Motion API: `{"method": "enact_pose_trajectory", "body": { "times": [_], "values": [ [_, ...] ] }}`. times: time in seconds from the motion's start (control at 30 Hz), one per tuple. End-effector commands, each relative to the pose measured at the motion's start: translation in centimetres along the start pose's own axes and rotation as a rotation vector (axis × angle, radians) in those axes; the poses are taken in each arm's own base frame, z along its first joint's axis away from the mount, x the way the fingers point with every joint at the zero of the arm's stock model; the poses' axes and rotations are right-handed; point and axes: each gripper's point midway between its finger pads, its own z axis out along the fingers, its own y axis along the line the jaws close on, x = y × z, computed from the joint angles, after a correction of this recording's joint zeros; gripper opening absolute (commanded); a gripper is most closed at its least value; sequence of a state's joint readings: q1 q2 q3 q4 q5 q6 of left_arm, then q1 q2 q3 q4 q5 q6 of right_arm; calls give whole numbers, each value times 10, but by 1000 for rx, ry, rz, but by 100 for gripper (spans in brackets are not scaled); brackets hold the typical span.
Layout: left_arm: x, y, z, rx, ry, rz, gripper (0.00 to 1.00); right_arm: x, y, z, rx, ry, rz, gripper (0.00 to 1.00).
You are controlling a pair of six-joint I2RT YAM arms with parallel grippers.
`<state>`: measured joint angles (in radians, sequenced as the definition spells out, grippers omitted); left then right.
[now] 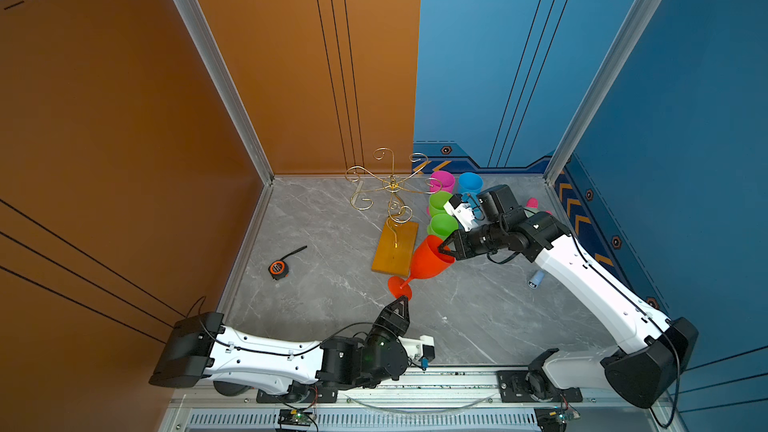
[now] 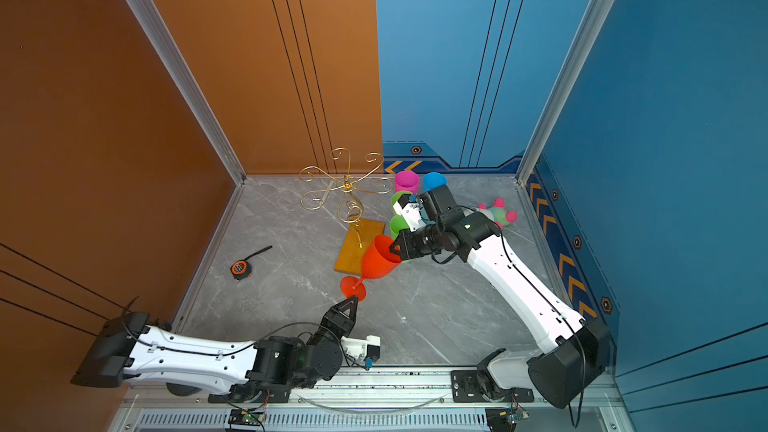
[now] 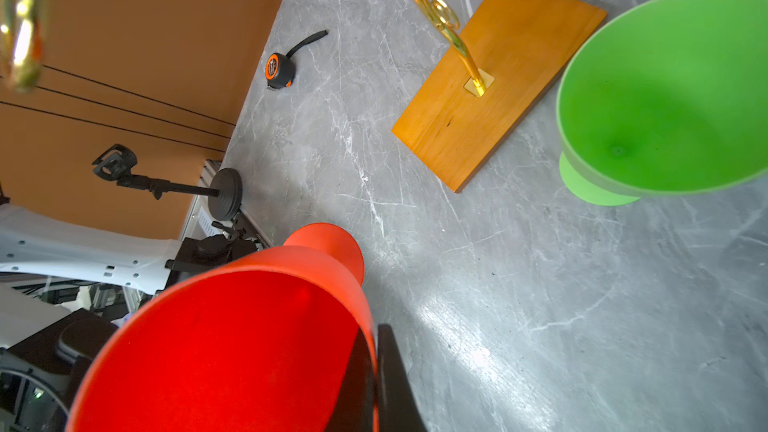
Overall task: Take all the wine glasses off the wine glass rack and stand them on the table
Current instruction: 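Open the left gripper and withdraw while the right carries the glass away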
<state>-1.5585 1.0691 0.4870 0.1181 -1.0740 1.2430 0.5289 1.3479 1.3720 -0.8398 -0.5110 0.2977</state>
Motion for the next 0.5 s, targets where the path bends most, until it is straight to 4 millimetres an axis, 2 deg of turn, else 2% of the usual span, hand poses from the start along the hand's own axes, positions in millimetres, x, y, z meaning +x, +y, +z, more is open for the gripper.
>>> {"method": "enact_pose_trajectory", "body": {
  "times": [0.0, 0.13, 0.3, 0.47],
  "values": [
    [-1, 11, 0, -23, 20, -164, 42, -3, -17, -17, 128, -49, -33, 1],
    [3, 29, -1, -64, 57, -399, 49, 1, -37, -26, 243, -57, -47, 1],
    [13, 40, 0, -105, 92, -660, 64, 9, -63, -36, 373, -41, -53, 1],
    [36, 45, 0, -159, 154, -886, 83, 16, -96, -51, 540, -39, -41, 1]
  ]
}}
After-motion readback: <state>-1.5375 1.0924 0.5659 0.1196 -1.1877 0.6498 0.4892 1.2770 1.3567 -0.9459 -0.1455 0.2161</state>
